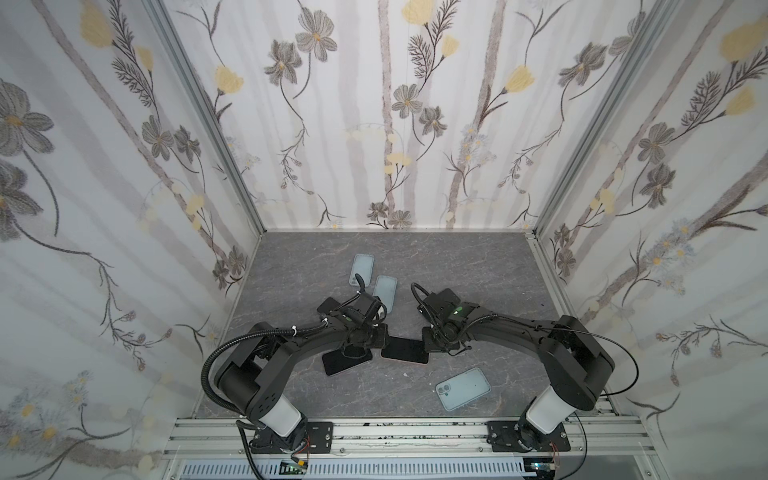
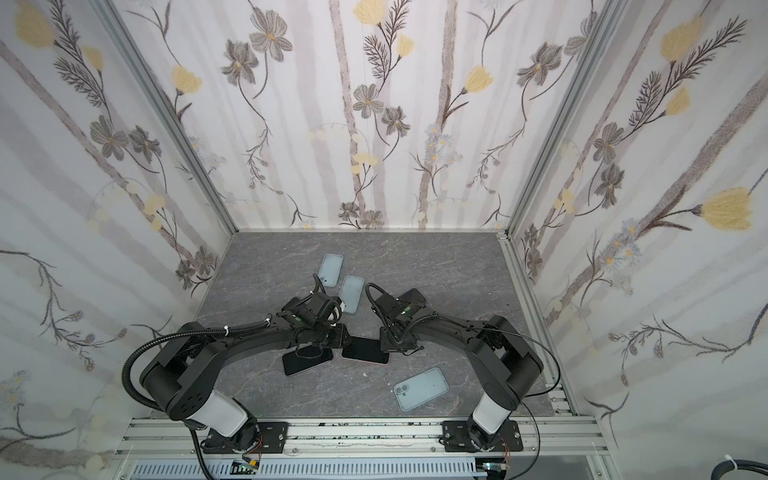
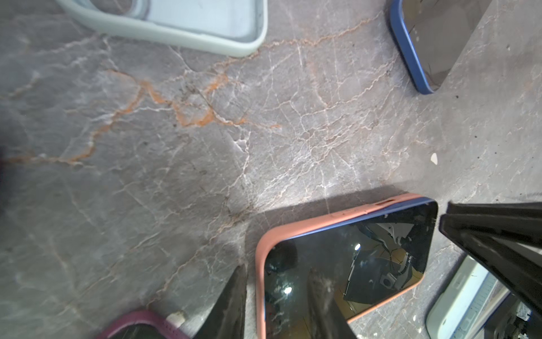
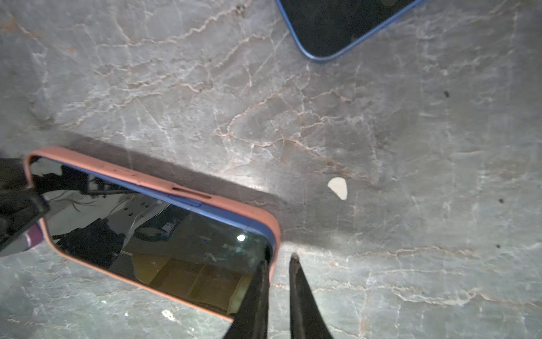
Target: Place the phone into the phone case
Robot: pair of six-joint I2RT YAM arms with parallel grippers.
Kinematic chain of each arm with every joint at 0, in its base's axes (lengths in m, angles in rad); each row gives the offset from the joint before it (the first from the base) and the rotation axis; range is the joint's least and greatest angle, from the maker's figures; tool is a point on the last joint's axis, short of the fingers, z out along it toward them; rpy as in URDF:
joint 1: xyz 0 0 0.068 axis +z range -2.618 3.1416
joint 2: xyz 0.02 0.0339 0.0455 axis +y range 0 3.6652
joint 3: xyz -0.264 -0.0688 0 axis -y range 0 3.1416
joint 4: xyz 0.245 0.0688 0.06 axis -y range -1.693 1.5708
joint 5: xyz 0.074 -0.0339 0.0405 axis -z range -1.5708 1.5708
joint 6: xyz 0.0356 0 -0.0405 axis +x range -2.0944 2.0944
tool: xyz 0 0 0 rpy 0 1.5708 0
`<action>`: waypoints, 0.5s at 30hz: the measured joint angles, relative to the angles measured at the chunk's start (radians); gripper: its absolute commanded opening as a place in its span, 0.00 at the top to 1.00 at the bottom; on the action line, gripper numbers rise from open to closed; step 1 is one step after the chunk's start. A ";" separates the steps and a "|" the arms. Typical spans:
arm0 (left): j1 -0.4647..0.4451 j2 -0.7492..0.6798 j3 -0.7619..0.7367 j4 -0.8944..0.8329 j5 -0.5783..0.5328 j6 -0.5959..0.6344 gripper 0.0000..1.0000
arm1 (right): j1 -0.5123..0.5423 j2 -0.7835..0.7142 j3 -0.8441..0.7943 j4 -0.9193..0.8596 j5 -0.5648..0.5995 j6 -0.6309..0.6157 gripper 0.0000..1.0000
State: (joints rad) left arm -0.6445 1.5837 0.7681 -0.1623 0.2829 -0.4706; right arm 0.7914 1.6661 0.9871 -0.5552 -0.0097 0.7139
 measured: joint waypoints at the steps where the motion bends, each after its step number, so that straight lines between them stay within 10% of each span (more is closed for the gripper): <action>1: 0.000 0.003 0.000 0.000 0.000 0.000 0.67 | -0.001 0.002 -0.002 0.003 -0.004 0.000 0.84; 15: 0.000 0.021 -0.004 0.002 0.021 0.007 0.70 | 0.000 0.021 -0.013 0.048 -0.043 0.000 0.88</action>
State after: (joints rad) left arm -0.6441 1.6047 0.7643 -0.1600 0.3042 -0.4633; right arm 0.7914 1.6871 0.9741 -0.5076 -0.0532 0.7143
